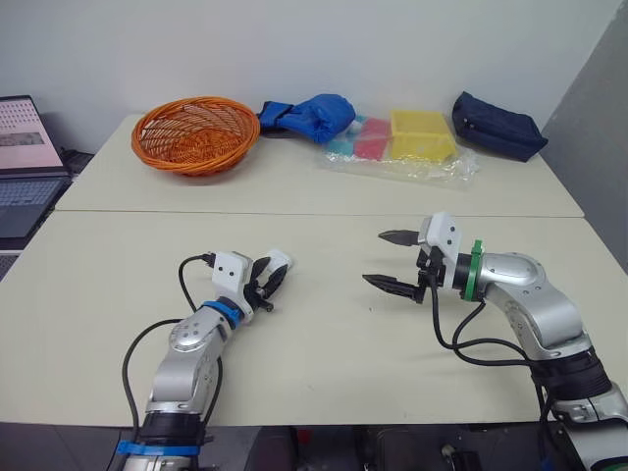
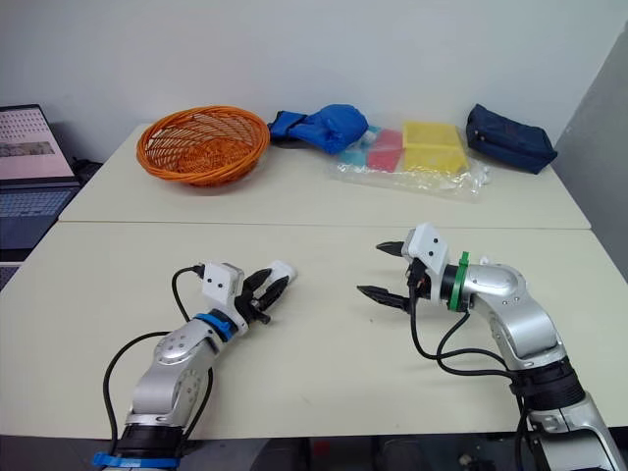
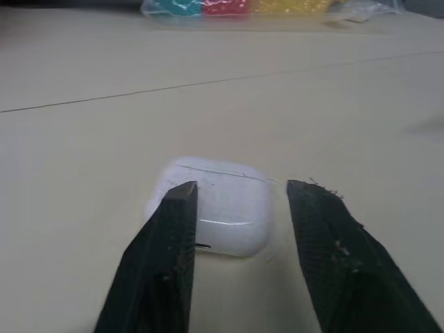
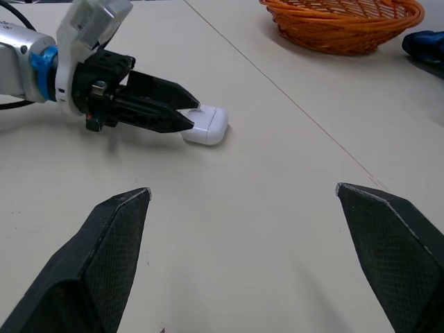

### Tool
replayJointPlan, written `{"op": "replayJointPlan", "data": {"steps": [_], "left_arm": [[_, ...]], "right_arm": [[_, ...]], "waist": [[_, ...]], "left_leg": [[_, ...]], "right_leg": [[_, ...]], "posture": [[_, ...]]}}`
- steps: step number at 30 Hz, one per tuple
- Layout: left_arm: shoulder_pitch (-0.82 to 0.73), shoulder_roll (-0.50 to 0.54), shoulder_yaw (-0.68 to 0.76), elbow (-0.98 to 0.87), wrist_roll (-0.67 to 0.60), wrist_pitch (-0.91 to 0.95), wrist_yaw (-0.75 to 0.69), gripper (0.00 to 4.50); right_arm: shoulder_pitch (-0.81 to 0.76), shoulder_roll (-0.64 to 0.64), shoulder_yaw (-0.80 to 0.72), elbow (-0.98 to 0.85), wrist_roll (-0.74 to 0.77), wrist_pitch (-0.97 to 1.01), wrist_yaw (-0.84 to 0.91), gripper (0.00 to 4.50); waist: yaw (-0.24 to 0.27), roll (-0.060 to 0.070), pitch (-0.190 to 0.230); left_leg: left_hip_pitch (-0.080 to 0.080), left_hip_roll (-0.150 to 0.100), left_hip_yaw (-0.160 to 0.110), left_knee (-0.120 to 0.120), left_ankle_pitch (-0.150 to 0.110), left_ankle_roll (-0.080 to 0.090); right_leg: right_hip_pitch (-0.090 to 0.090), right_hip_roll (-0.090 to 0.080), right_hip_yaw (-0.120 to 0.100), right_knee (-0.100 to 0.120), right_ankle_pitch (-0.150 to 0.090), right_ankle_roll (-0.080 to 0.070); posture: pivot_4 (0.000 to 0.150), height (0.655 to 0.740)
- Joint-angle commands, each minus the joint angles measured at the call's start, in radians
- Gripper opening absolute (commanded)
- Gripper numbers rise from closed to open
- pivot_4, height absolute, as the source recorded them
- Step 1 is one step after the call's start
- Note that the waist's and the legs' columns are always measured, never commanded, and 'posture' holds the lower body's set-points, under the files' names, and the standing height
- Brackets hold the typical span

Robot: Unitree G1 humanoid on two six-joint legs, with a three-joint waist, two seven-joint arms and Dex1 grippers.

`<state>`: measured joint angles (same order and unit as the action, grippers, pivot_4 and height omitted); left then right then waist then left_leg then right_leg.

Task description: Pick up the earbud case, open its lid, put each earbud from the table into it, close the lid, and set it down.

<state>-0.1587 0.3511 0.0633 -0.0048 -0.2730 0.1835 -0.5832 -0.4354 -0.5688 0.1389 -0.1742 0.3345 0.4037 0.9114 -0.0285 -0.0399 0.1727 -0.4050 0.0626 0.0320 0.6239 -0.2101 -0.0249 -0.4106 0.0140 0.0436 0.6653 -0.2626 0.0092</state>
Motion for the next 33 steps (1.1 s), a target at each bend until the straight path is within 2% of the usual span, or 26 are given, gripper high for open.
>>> {"op": "replayJointPlan", "data": {"steps": [1,4,10,14,18,26,29,33], "left_arm": [[-0.031,0.048,-0.022,0.002,0.024,-0.026,-0.053,3.52],[-0.076,0.073,-0.046,0.083,0.059,-0.040,-0.078,4.49],[-0.173,0.088,-0.057,0.219,0.085,-0.062,-0.109,4.49],[-0.191,0.082,-0.083,0.224,0.108,-0.023,-0.108,4.49],[-0.201,0.083,-0.092,0.196,0.086,0.115,-0.113,4.49],[-0.177,0.115,-0.083,0.141,0.072,0.218,-0.134,4.49],[-0.180,0.120,-0.092,0.147,0.082,0.224,-0.134,3.90],[-0.181,0.125,-0.096,0.160,0.090,0.192,-0.142,2.79]], "right_arm": [[-0.003,-0.011,-0.035,-0.050,0.014,0.004,-0.005,4.50],[-0.002,-0.021,-0.034,-0.069,0.030,0.034,0.006,4.50],[-0.008,-0.053,-0.033,-0.124,0.073,0.112,0.031,4.50],[-0.008,-0.054,-0.037,-0.125,0.074,0.120,0.024,4.50],[-0.001,-0.059,-0.045,-0.140,0.077,0.129,0.018,4.50],[-0.003,-0.064,-0.058,-0.139,0.082,0.136,0.017,4.50],[-0.002,-0.062,-0.058,-0.136,0.078,0.129,0.013,4.50],[-0.007,-0.052,-0.069,-0.138,0.098,0.146,0.003,4.50]], "waist": [[0.000,0.000,0.000],[0.000,0.000,0.000],[0.001,0.000,0.000],[0.001,0.000,0.000],[0.003,0.000,0.000],[0.000,0.000,0.000],[0.000,0.000,0.000],[0.000,0.000,0.000]], "left_leg": [[0.000,0.000,0.000,0.000,0.000,0.000],[-0.001,0.000,0.000,0.000,0.000,0.000],[-0.004,-0.001,0.000,0.000,0.000,0.000],[-0.005,-0.001,0.000,0.000,0.000,0.000],[-0.009,-0.001,-0.002,0.001,0.000,0.000],[-0.009,-0.001,-0.001,0.002,0.000,0.000],[-0.009,-0.001,-0.002,0.002,0.000,0.000],[-0.009,-0.001,-0.002,0.002,0.000,0.000]], "right_leg": [[0.000,0.000,0.000,0.000,0.000,0.000],[0.000,0.000,0.000,-0.001,0.000,0.000],[-0.002,0.001,-0.001,-0.002,0.000,0.001],[-0.003,0.001,-0.001,-0.002,0.001,0.001],[-0.006,0.001,-0.003,-0.001,0.001,0.001],[-0.006,0.001,-0.002,-0.001,0.001,0.002],[-0.006,0.002,-0.002,-0.001,0.001,0.002],[-0.006,0.002,-0.002,-0.001,0.001,0.002]], "posture": [[0.150,0.7400],[0.150,0.7400],[0.150,0.7400],[0.150,0.7400],[0.150,0.7400],[0.150,0.7400],[0.150,0.7400],[0.150,0.7400]]}}
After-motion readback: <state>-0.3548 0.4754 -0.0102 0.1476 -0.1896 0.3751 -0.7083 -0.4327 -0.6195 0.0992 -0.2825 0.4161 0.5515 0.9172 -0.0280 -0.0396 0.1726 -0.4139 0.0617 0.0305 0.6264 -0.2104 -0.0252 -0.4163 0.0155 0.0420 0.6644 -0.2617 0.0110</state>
